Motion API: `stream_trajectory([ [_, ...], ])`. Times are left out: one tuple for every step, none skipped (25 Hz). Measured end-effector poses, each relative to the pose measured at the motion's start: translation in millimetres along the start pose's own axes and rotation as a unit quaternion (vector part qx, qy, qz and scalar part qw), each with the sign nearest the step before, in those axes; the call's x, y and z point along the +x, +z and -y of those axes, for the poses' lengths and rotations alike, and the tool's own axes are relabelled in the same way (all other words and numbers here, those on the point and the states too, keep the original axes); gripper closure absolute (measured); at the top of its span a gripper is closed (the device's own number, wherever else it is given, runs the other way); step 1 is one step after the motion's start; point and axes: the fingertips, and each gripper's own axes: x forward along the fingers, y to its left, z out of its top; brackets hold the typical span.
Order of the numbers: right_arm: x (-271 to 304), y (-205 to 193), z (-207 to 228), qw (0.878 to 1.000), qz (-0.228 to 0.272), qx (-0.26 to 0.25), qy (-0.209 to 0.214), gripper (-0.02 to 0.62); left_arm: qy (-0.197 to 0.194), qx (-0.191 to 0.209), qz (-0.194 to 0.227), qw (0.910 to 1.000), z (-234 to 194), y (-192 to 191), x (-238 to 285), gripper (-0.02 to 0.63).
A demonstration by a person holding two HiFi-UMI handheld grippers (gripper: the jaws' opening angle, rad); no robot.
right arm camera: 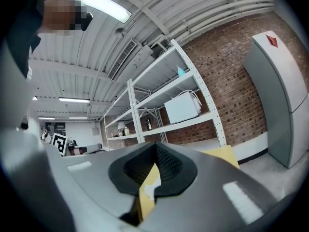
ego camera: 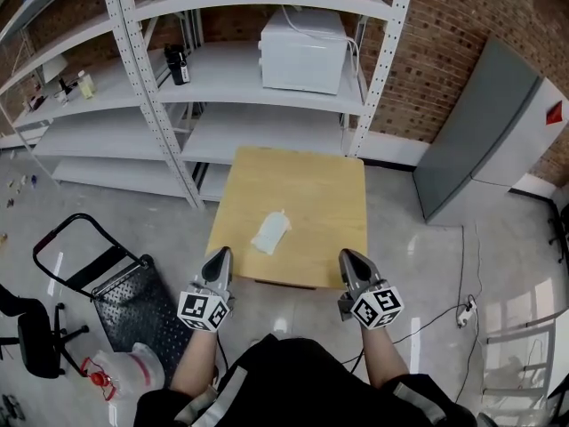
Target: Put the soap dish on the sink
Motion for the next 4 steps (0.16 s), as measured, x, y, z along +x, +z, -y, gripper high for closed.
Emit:
stream_trajectory([
  [-0.3, -0.5, -0.7, 1.0, -0.001, -0.001, -0.001, 0.591, 0.0, -0.002, 0.001, 1.0, -0.9, -0.4, -0.8, 0.601],
  [-0.9, -1.3, -1.0, 1.0, -0.002, -0.002, -0.003, 0.591, -0.001, -0.003, 0.001, 1.0, -2.0, -1.2, -1.9, 0.601],
  [-1.5, -2.4, -1.1, 1.0, -0.003, -0.003, -0.005, 0.591, 0.0, -0.003, 0.0, 1.0, -3.1, -2.4, -3.3, 0.601],
  [-2.2, -3.6, -1.1, 1.0, -0.005, -0.004, -0.006, 0.591, 0.0, -0.004, -0.001, 1.0, -4.3, -3.6, -4.6, 0.601],
])
